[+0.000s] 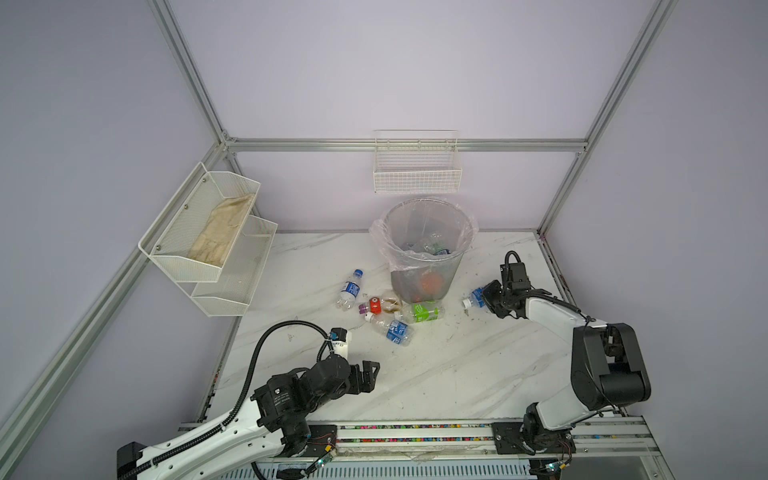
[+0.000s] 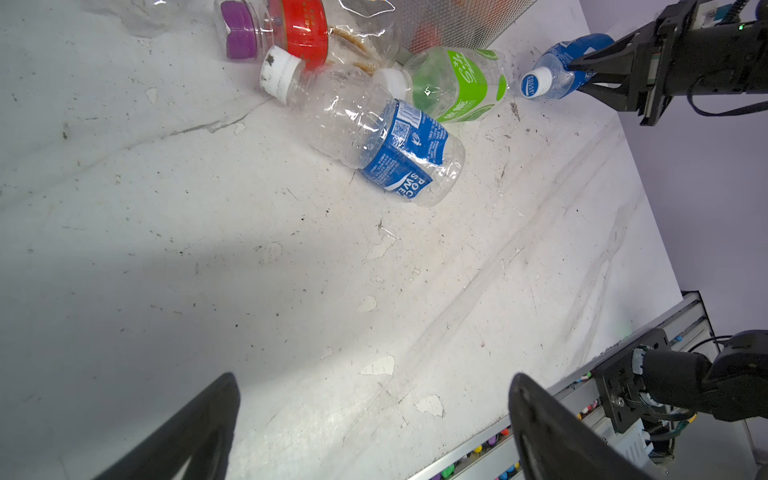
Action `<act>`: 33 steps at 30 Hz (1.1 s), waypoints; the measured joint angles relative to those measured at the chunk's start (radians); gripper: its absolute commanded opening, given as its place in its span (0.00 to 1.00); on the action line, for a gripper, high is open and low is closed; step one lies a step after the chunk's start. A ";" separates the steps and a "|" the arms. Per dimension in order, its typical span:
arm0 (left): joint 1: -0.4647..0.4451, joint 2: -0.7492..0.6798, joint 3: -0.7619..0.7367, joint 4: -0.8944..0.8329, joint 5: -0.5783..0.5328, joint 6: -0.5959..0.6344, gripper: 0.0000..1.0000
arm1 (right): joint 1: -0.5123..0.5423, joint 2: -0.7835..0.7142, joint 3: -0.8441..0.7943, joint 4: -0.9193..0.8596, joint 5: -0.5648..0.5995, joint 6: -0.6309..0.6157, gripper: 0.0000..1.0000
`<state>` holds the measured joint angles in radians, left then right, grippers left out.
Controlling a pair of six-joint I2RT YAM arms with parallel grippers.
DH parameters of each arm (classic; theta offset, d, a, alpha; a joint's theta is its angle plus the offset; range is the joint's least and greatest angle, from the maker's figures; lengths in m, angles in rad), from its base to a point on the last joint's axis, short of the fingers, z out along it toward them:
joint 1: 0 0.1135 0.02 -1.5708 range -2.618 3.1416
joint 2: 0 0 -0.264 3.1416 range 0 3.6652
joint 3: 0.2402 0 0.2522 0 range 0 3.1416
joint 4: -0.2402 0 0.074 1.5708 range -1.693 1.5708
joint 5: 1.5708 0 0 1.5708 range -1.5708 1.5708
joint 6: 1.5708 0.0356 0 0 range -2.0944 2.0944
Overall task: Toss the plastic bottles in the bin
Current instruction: 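Close the right gripper on the blue-labelled bottle beside the wastebasket, then lift the blue-labelled bottle high with the right gripper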
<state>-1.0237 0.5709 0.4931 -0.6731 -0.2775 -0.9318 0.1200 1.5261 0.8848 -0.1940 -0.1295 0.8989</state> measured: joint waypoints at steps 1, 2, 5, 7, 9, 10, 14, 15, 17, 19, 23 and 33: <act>0.000 0.001 0.000 0.000 0.000 0.000 0.99 | 0.000 -0.024 -0.004 -0.011 0.004 -0.005 0.16; 0.000 0.002 0.000 0.000 -0.001 0.000 0.99 | 0.002 -0.048 -0.006 -0.022 0.008 -0.011 0.15; 0.000 0.008 0.000 0.002 -0.005 0.003 0.99 | 0.013 -0.128 -0.004 -0.058 0.040 -0.039 0.15; 0.000 0.016 0.000 0.005 -0.007 0.007 0.99 | 0.042 -0.187 0.015 -0.110 0.092 -0.065 0.15; 0.000 0.024 0.000 0.007 -0.007 0.008 0.99 | 0.079 -0.234 0.053 -0.166 0.144 -0.093 0.15; 0.000 0.029 0.000 0.008 -0.007 0.008 0.99 | 0.109 -0.262 0.086 -0.202 0.183 -0.109 0.15; 0.000 0.044 0.000 0.021 -0.007 0.008 0.99 | 0.202 -0.333 0.251 -0.311 0.307 -0.172 0.16; 0.000 0.048 0.000 0.025 -0.007 0.008 0.99 | 0.224 -0.347 0.306 -0.333 0.331 -0.194 0.16; 0.000 0.055 0.000 0.031 -0.007 0.008 0.99 | 0.260 -0.364 0.407 -0.366 0.363 -0.241 0.17; 0.000 0.063 0.000 0.035 -0.007 0.009 0.99 | 0.301 -0.369 0.523 -0.399 0.400 -0.304 0.18; -0.001 0.074 0.000 0.041 -0.007 0.009 0.99 | 0.374 -0.340 0.759 -0.483 0.455 -0.419 0.18; -0.005 0.078 0.000 0.045 -0.007 0.010 0.99 | 0.425 -0.328 1.143 -0.606 0.460 -0.563 0.16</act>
<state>-1.0290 0.6487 0.4934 -0.6281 -0.2848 -0.9222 0.5446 1.1984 2.0281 -0.8001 0.3302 0.3355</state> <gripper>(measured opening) 0.989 0.168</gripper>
